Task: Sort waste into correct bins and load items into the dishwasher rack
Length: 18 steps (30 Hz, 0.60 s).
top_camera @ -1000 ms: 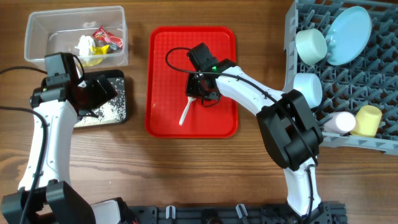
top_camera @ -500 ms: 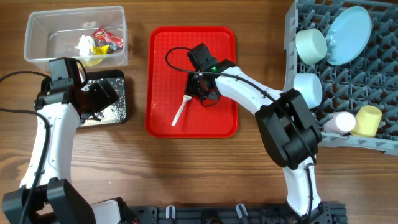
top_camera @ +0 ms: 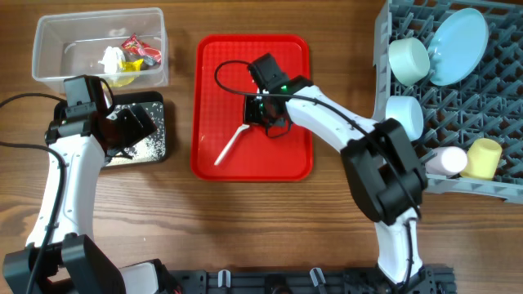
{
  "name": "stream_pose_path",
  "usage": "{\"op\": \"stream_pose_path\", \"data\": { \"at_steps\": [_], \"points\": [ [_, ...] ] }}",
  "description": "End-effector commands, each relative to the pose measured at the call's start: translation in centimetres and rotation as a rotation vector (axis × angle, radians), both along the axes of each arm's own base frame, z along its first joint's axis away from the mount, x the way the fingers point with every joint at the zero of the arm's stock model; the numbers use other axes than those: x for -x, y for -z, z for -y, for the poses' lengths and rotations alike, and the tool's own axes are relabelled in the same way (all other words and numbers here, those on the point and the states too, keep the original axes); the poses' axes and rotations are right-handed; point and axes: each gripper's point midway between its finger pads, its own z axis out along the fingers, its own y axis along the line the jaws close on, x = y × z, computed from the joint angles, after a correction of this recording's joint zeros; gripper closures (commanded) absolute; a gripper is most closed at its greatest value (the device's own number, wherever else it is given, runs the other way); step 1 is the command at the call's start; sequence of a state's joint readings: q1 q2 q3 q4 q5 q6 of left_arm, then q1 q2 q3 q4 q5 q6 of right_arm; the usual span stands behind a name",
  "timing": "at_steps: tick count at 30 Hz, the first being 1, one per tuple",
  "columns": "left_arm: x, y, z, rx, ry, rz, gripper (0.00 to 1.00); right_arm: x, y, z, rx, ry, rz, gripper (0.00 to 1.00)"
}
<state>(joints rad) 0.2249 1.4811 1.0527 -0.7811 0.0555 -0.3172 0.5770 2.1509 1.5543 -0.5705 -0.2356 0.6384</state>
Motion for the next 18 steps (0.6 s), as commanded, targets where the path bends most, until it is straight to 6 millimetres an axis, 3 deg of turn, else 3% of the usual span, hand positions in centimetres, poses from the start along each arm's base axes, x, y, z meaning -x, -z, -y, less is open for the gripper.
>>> {"op": "stream_pose_path", "data": {
  "at_steps": [1, 7, 12, 15, 18],
  "points": [
    [0.1, 0.5, 0.2, 0.018, -0.001, -0.010, 0.00, -0.6, -5.3, 0.1, -0.032, -0.044, 0.114, 0.96],
    [0.1, 0.5, 0.3, 0.019, -0.001, -0.010, 0.00, -0.7, -10.6, 2.3, 0.016, -0.024, 0.228, 0.96],
    [0.1, 0.5, 0.2, 0.018, -0.001, -0.010, 0.00, -0.4, -13.1, 4.5, 0.040, 0.002, 0.259, 0.96],
    [0.1, 0.5, 0.2, 0.018, -0.001, -0.010, 0.00, -0.5, -16.3, 7.1, 0.025, 0.056, 0.297, 0.96],
    [0.1, 0.5, 0.3, 0.019, -0.001, -0.010, 0.00, -0.6, -19.7, 11.1, 0.014, 0.140, 0.336, 0.96]
  ]
}}
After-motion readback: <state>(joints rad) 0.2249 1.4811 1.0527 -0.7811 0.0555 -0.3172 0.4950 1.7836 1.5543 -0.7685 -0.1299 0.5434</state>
